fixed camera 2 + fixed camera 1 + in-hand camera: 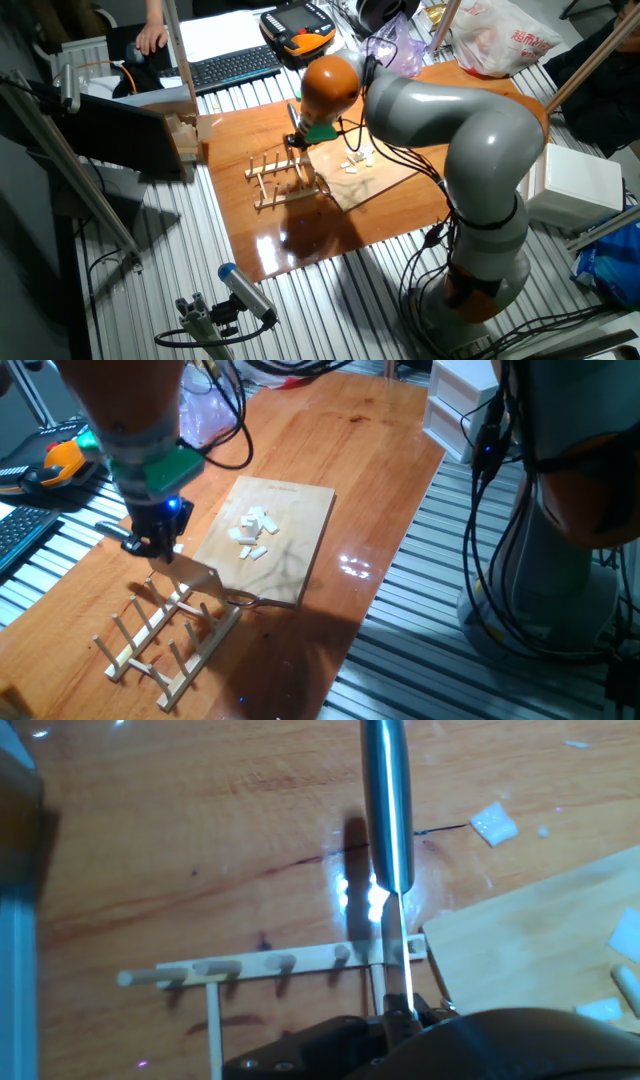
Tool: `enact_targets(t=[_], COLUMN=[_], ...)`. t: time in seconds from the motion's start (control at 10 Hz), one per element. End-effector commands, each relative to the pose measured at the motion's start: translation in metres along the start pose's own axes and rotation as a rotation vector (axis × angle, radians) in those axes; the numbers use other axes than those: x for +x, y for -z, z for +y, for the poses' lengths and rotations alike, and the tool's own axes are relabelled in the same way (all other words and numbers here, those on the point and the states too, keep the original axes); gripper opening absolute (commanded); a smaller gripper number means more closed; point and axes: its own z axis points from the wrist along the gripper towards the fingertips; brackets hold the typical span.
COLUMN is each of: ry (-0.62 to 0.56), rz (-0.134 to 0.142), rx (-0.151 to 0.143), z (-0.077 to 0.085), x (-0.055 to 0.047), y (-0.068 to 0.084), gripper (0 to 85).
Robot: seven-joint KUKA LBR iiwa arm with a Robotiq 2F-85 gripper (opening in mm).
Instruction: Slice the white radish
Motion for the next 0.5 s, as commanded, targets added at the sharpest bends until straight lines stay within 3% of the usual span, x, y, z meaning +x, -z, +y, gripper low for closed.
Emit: enact_targets(t=[0.0, 0.1, 0.2, 0.4], ry=[0.015, 0.049, 0.053, 0.043], rz=[0.015, 0.027, 0.022, 0.023], rx=[0.012, 0.043, 0.056, 0.053], z=[0.002, 0.002, 0.002, -0.001], x=[-0.001, 0.000, 0.002, 0.011], y=[-0.006, -0.014, -0.023, -0.039], gripper=[0.0, 0.0, 0.0, 0.0])
